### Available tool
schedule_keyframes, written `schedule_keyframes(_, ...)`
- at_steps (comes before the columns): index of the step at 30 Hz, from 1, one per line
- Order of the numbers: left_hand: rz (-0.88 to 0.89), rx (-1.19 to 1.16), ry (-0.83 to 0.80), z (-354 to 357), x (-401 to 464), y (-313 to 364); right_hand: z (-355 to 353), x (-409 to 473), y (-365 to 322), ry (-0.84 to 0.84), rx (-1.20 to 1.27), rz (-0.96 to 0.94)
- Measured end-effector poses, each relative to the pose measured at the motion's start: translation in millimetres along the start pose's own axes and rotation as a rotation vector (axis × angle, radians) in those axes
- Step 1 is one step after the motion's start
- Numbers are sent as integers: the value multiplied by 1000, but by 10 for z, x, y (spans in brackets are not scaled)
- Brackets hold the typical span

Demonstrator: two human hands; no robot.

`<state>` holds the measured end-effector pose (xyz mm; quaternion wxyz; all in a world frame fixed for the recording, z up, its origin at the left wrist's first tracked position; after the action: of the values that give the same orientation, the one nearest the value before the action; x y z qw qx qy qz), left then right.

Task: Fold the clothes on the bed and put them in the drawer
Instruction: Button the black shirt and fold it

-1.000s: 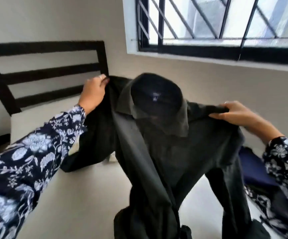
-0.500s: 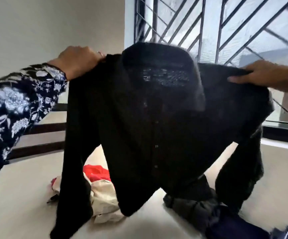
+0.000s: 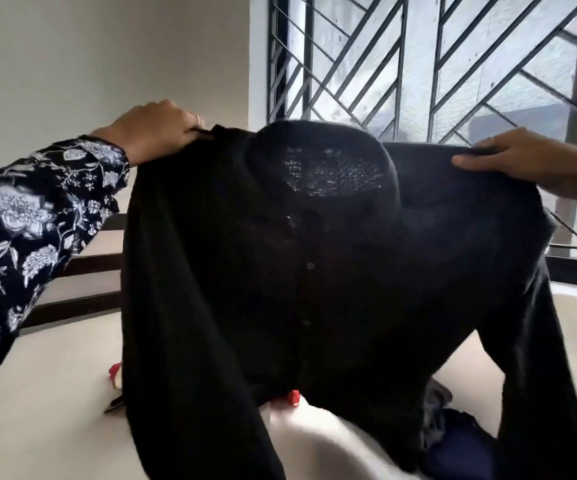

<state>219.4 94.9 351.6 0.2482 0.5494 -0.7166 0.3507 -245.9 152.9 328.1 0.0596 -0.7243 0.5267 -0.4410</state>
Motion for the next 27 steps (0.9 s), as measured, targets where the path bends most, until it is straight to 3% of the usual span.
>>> schedule_keyframes(3, 77, -208, 106, -114, -18, 22, -100, -31, 86, 106, 134, 0)
schedule_keyframes(6, 239, -371, 243, -213, -197, 118, -254, -173, 239, 73, 351, 81)
schedule_keyframes(9, 287, -190, -20, -85, -224, 295, -159, -178, 345, 85, 96, 119)
schedule_keyframes(11, 283, -130, -208, 65, -150, 366, -100, -175, 326, 120, 61, 98)
schedule_keyframes(12, 246, -200, -226, 104, -106, 349, -117, -213, 317, 117, 133, 97)
schedule_keyframes(14, 94, -553, -286, 175, -74, 228, -158, -334, 309, -2, 324, 119)
schedule_keyframes(16, -62, -873, -540, 249, -97, 179, -159, -382, 379, -80, 264, 191)
schedule_keyframes(19, -158, -755, -857, 404, -114, 367, -28, -218, 494, -66, -51, 337)
schedule_keyframes(23, -173, -486, -962, 477, -26, 688, 253, -67, 492, -77, -78, 450)
schedule_keyframes(27, 48, -522, -1024, 173, -67, 1187, 536, 6, 191, -127, -47, 355)
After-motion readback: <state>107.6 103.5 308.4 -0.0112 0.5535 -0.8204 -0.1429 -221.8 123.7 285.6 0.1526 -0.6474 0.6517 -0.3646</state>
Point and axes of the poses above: each hand's wrist, its own x-axis towards the middle knuckle, its own z-axis out of the palm, y = z × x, the point moved 1 cm from there along x, towards the middle knuckle, and after that the axes turned 1 degree about -y, right-handed, at the moved point
